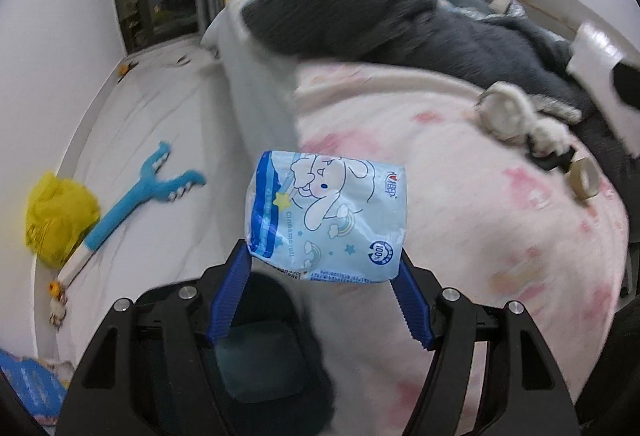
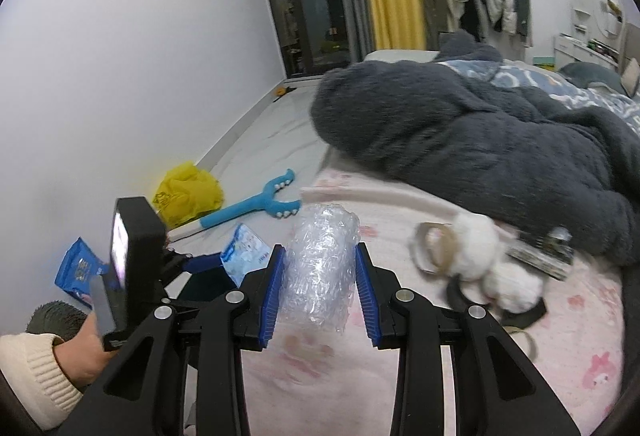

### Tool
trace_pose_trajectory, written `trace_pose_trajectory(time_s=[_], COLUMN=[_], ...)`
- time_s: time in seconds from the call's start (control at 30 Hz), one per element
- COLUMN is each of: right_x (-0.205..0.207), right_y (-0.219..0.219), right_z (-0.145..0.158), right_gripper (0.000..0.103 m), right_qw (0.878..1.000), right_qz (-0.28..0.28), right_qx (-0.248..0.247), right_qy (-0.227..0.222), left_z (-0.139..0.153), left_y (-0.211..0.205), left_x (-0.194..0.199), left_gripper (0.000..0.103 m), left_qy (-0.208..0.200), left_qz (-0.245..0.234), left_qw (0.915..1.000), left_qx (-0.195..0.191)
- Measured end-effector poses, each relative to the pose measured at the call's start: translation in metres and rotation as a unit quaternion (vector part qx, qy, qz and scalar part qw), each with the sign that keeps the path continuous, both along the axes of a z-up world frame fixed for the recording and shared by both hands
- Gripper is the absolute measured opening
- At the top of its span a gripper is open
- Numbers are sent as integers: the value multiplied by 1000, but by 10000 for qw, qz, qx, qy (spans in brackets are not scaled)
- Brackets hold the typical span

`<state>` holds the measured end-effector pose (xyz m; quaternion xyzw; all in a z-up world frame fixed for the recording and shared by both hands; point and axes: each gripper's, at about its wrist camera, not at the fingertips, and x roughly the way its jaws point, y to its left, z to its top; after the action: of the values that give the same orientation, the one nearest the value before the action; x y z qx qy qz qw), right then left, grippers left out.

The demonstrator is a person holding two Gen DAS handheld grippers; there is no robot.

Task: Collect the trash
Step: 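Carry the bubble wrap and wipes packet with both tools toward the green bin, then open the left tool over the bin while the right tool releases the bubble wrap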

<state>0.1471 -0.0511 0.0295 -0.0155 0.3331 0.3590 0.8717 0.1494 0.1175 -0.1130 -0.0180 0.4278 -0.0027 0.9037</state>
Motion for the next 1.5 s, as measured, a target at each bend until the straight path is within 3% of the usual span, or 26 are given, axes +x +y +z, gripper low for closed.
trace_pose_trajectory(time_s=[0.37,0.83,0.93,1.17,1.27,1.4,1.5], right_x=[-13,-20,-18,-20,-21,-20,-19], right_y=[67,138,152,183,195,209,219], right_z=[-12,-46,-57,-79,-89,-103,-114], right_gripper=[35,35,35,35,35,35,35], right_qw=[9982,9912,9886,9829,9803,9769,9740], right_qz=[507,986,1061,1213,1265,1280,1326], right_qx=[-156,-527,-671,-885,-987,-1091,-1205], right_qy=[296,711,837,1070,1153,1315,1386], left_z=[-43,-89,-85,-68,-56,-39,-23], left_y=[53,100,108,135,140,145,154], left_x=[-16,-39,-46,-61,-66,-74,-82], left_gripper=[72,75,81,82,84,96,98], left_qy=[911,2037,1980,1661,1480,1188,970], left_qz=[455,831,842,1003,1054,1038,1113], left_qw=[9948,9745,9758,9800,9831,9875,9889], left_qx=[-87,-441,-393,-454,-243,7,-165])
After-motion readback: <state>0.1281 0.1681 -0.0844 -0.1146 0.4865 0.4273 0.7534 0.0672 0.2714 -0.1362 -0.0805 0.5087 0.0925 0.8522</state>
